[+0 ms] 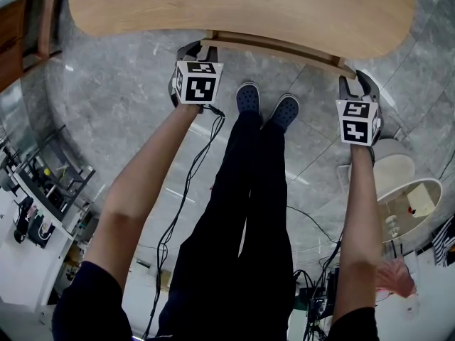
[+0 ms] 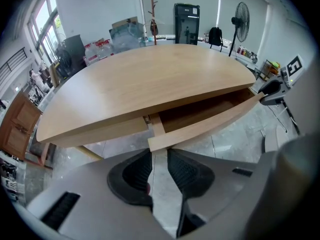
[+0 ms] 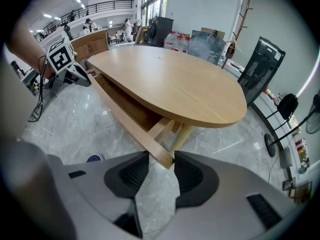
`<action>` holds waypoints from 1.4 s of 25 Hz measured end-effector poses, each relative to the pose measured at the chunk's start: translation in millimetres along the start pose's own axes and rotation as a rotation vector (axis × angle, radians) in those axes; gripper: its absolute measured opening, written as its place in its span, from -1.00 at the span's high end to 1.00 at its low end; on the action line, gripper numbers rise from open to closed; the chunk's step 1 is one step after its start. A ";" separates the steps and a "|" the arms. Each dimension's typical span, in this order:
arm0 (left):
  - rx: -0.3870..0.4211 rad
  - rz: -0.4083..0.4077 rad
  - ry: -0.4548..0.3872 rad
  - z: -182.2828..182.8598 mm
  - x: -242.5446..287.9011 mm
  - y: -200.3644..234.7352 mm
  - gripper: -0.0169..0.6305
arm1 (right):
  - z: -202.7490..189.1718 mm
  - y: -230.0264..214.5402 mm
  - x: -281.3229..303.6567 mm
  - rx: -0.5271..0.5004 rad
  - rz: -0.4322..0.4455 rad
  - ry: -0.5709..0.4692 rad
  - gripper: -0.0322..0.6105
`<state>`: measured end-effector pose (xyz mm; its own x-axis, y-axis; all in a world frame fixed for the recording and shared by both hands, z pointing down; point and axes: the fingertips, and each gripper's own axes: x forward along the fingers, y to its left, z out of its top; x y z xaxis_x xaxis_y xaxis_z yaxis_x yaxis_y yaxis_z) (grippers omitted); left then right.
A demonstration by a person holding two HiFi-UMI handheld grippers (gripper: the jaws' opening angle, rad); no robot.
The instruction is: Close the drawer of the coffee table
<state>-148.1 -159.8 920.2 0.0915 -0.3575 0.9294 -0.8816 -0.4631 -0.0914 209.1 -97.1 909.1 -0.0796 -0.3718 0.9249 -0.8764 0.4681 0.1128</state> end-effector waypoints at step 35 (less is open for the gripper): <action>-0.166 0.014 -0.066 34.9 16.3 13.6 0.64 | 29.5 -27.4 16.6 0.126 -0.029 -0.037 0.35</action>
<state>-142.5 -200.3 921.6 0.1043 -0.4182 0.9023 -0.9467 -0.3197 -0.0387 217.8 -139.7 910.6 -0.0688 -0.4141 0.9076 -0.9311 0.3534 0.0906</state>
